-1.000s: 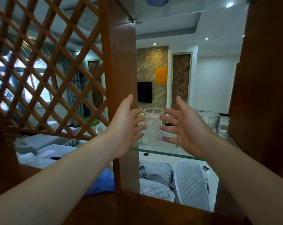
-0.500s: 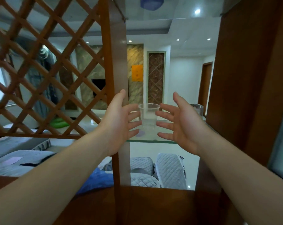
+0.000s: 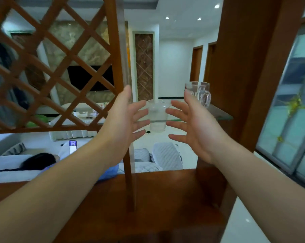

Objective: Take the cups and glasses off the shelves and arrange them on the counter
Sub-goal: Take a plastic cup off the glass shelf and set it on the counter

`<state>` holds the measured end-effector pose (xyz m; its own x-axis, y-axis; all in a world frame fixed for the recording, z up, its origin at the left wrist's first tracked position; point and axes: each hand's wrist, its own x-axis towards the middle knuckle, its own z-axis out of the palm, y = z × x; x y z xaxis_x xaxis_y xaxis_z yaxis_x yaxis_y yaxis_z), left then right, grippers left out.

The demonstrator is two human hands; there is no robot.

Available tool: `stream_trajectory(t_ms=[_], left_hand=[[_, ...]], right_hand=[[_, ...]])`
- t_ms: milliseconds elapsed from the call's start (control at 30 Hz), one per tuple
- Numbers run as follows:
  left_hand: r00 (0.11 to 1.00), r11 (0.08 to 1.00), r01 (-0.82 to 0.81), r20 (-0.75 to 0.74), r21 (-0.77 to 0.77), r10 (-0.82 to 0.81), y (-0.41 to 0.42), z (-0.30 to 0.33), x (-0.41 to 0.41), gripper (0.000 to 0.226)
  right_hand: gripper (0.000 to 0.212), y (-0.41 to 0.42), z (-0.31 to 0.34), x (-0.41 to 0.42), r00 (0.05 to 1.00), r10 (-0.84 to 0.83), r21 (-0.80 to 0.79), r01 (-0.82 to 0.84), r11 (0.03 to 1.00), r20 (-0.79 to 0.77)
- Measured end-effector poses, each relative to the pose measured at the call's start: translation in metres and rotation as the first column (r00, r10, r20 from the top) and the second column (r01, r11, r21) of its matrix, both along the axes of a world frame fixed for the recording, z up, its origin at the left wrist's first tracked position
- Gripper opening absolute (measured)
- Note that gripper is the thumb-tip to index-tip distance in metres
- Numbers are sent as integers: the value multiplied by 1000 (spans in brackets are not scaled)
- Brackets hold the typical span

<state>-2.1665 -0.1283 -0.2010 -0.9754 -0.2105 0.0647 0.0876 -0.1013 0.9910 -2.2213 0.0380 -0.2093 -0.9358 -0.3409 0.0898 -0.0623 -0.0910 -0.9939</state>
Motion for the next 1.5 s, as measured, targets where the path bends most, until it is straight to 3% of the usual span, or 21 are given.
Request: stream_trajectory(t_ms=[500, 833, 933, 1300, 1500], left_hand=[[991, 997, 22, 128, 80, -33, 13, -106, -22, 71], [977, 960, -114, 205, 257, 61, 21, -167, -76, 51], [962, 956, -209, 217, 204, 164, 24, -189, -80, 51], [879, 887, -424, 319, 184, 354, 27, -250, -82, 50], [843, 865, -476, 362, 155, 399, 34, -272, -80, 56]], right_hand=[[58, 13, -96, -10, 990, -54, 61, 46, 997, 130], [50, 9, -141, -70, 966, 6, 26, -13, 1000, 257], [38, 4, -163, -81, 964, 13, 48, -26, 999, 264], [51, -21, -244, -104, 937, 94, 140, -148, 979, 335], [43, -22, -273, -105, 927, 129, 146, -190, 971, 352]])
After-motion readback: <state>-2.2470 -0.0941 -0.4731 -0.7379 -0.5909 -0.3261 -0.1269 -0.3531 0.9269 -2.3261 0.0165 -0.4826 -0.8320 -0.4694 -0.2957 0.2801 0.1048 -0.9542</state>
